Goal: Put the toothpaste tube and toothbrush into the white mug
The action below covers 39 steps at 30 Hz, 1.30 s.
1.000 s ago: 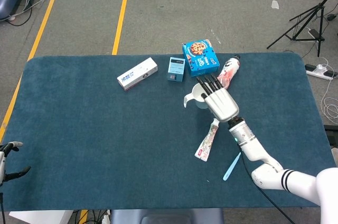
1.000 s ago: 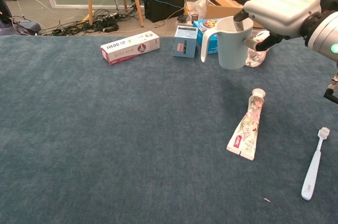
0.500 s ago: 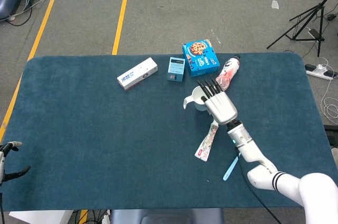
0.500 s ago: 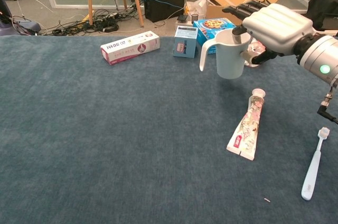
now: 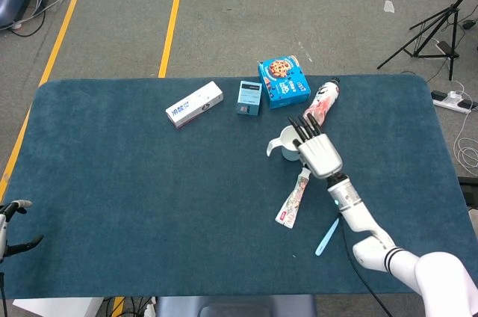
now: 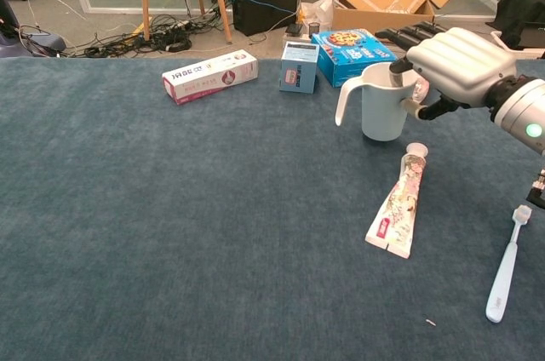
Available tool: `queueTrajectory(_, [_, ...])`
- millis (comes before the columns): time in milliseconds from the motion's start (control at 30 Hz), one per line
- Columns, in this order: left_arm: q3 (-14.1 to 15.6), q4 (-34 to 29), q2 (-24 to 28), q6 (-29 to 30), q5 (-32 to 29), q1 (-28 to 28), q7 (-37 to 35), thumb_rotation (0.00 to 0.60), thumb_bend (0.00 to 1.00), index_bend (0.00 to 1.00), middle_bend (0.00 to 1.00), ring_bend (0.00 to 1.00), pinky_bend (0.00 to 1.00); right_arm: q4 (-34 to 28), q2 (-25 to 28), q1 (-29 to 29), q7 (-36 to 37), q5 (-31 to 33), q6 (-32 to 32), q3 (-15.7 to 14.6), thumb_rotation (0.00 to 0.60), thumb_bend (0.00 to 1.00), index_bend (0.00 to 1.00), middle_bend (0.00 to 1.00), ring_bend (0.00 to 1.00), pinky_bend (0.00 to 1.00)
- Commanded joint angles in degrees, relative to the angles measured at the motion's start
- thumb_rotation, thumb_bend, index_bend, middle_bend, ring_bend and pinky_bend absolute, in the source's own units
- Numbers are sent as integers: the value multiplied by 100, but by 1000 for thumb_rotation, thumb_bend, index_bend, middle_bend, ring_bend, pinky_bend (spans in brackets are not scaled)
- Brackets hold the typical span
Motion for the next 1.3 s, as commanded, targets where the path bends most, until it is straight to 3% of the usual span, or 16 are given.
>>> queueTrajectory(33, [0,-1,-2,-3,-2,-2,2,600,0,315,402,330,279,104,-39,-62,86,-17,-30,-26,600,342,641,0,0,66])
queueTrajectory(900, [11,-2,-36,-26,-36,-22,103,600,0,314,402,330,279,-273,303,-476,168,-305,125,-170,600,333,638,0,0,67])
queueTrajectory(1300, [24,-3,-59,-44,-44,-32,156,600,0,314,403,330,279,-628,561,-584,-54,-220,-120,-167,600,241,405,0,0,65])
